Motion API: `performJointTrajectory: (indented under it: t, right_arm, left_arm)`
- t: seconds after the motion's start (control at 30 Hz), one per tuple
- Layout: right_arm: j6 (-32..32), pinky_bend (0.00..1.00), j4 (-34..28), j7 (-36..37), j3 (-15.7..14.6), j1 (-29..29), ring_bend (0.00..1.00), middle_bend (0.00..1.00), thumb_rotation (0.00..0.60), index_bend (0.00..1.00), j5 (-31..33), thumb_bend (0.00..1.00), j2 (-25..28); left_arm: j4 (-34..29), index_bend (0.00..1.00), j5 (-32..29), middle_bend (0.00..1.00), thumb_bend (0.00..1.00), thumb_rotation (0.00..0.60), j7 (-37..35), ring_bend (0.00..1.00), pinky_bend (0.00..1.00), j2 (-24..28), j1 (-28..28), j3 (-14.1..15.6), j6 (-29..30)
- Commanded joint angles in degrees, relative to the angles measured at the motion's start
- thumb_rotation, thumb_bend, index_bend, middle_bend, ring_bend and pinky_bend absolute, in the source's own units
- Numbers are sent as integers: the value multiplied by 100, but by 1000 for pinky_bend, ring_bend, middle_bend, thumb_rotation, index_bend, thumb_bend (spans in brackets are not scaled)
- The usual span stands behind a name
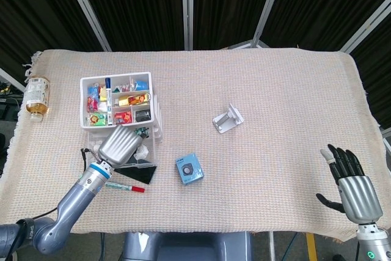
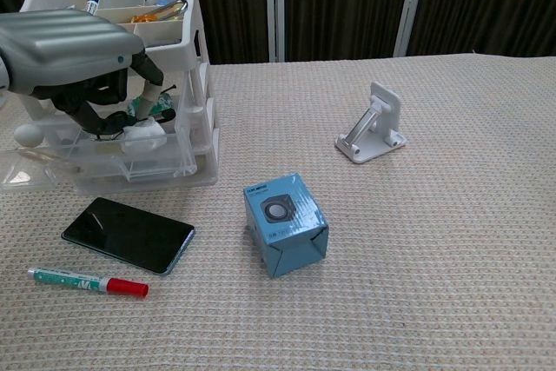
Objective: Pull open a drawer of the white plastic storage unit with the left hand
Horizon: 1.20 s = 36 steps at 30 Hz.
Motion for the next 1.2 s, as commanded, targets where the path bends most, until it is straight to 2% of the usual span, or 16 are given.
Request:
performJointTrajectory:
  t: [0.03,0.47,0.53,0.7,1.0,1.2]
  right_arm:
    - [4,0,4,-7,-2,-2,0,0,600,0,-4,13,-4]
    - [1,0,6,-21,-2,-2,0,0,600,0,-4,14,-12]
    - [4,0,7,-28,-3,-2,0,0,600,0,-8,13,-16]
    - [-2,0,9,-56,-6,-3,0,0,600,0,-8,13,-29]
    - [20,0,-5,-59,-3,-15,0,0,600,0,-4,13,-19]
    - [26,0,-5,-51,0,-17,0,0,600,0,-5,13,-13]
  left_arm:
    - [10,580,-17,987,530,600,-11,921,760,-9,-19,30,15]
    - [-92,620,112,988,545,600,-207,921,762,128,-4,112,251]
    - [-173,632,175,988,545,600,-237,921,761,222,12,123,294]
    - [-409,749,402,988,545,600,-264,920,762,447,64,154,442]
    - [-816,765,694,988,544,600,-378,921,760,855,200,126,725]
    - [-1051,765,1089,988,545,600,-764,921,761,1374,489,197,1001]
